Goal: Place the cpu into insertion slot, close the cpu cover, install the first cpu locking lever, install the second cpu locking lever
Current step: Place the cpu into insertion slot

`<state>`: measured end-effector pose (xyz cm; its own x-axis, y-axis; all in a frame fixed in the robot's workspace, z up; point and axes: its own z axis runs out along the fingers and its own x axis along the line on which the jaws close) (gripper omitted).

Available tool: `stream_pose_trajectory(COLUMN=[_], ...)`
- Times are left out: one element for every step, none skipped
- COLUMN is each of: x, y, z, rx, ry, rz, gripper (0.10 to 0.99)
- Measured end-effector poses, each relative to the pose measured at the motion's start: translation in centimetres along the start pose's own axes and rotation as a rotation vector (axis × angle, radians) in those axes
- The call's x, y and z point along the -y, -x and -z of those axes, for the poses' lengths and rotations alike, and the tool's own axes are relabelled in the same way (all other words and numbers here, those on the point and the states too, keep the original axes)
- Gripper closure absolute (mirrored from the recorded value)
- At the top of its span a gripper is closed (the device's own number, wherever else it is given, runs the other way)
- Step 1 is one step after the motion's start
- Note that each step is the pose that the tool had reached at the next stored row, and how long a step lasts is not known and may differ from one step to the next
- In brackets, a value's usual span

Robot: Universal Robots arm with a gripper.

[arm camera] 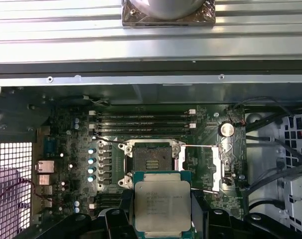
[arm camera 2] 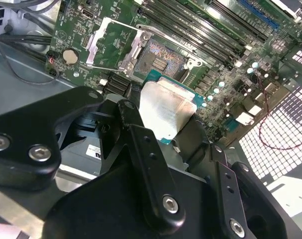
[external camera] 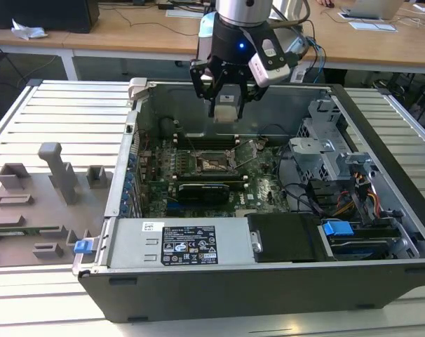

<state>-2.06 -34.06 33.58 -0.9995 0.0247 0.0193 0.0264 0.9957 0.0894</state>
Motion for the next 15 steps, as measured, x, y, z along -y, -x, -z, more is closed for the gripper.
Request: stream_pose_trajectory(x=[0.01, 0.01, 0.02, 0.03, 0.03, 0.04, 0.04, 0.05, 0.06, 0.06, 0.07, 0.08, 0.08, 0.09, 0.09], y=[0.0, 0.0, 0.0, 0.01, 0.01, 0.01, 0.01, 0.01, 0.01, 0.01, 0.02, 0.02, 0.02, 0.02, 0.02], z=[-0.1, -0.15, -0.19, -0.3, -0.37, -0.44, -0.5, -0.57, -0.63, -0.7, -0.77, -0.86, -0.93, -0.97, -1.01], rx=[0.0, 0.0, 0.0, 0.0, 0.0, 0.0, 0.0, 0.0, 0.0, 0.0, 0.0, 0.0, 0.0, 0.0, 0.0], ry=[0.0, 0.0, 0.0, 0.0, 0.0, 0.0, 0.0, 0.0, 0.0, 0.0, 0.0, 0.0, 0.0, 0.0, 0.0], rz=[0.0, 0.0, 0.0, 0.0, 0.0, 0.0, 0.0, 0.0, 0.0, 0.0, 0.0, 0.0, 0.0, 0.0, 0.0], gripper=[0.545, 0.545, 0.545, 0.545, 0.545, 0.545, 0.545, 0.545, 0.545, 0.545, 0.545, 0.545, 0.545, 0.545, 0.545])
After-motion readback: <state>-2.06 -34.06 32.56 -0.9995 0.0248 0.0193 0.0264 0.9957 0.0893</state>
